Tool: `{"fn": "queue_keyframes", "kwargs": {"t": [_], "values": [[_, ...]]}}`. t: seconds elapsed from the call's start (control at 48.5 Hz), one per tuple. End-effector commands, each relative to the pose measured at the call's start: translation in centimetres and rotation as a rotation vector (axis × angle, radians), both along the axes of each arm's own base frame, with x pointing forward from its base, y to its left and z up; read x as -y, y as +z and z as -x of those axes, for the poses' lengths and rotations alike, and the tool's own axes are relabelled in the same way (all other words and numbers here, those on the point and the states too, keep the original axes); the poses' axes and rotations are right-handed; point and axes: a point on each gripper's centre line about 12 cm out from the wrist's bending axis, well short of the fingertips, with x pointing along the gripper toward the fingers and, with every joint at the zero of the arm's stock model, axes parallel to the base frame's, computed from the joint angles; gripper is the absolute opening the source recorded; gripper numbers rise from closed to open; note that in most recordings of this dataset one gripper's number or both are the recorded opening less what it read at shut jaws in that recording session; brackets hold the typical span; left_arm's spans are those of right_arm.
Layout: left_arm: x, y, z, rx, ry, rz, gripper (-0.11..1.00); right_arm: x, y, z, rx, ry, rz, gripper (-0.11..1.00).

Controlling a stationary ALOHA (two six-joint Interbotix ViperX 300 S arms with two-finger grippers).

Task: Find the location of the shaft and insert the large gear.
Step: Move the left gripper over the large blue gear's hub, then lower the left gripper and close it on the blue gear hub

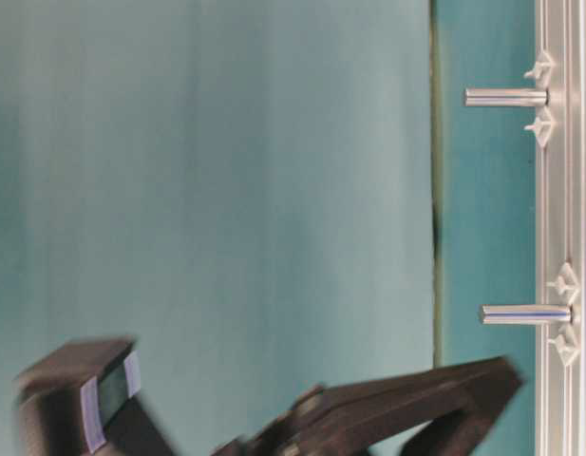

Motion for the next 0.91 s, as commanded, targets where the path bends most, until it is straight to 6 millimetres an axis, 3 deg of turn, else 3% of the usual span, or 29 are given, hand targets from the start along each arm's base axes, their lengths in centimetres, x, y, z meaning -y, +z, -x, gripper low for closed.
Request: {"fn": "queue_keyframes", "kwargs": {"t": [0.0, 0.082, 0.144, 0.371, 0.454, 0.887], "values": [[0.4, 1.0, -1.0, 0.024, -0.009, -0.002, 0.0, 0.0, 0.7, 0.1, 0.016, -0.007, -0.009, -0.01], [0.5, 1.1, -1.6, 0.023, -0.008, 0.0, 0.02, 0.1, 0.5, 0.3, 0.005, -0.009, -0.011, -0.01], [0.5, 0.7, -2.0, 0.008, -0.008, -0.003, 0.1, 0.1, 0.4, 0.5, -0.001, -0.016, -0.015, -0.01], [0.7, -2.1, -2.8, -0.101, -0.008, -0.02, 0.75, 0.2, -0.1, 0.9, -0.004, -0.029, -0.036, -0.01], [0.8, -2.9, -3.2, -0.121, -0.009, -0.023, 0.91, 0.2, -0.3, 1.0, -0.005, -0.031, -0.036, -0.01], [0.8, -5.6, -4.2, -0.248, -0.015, -0.055, 0.93, 0.2, -0.3, 1.1, 0.002, -0.033, -0.037, -0.01]]}}
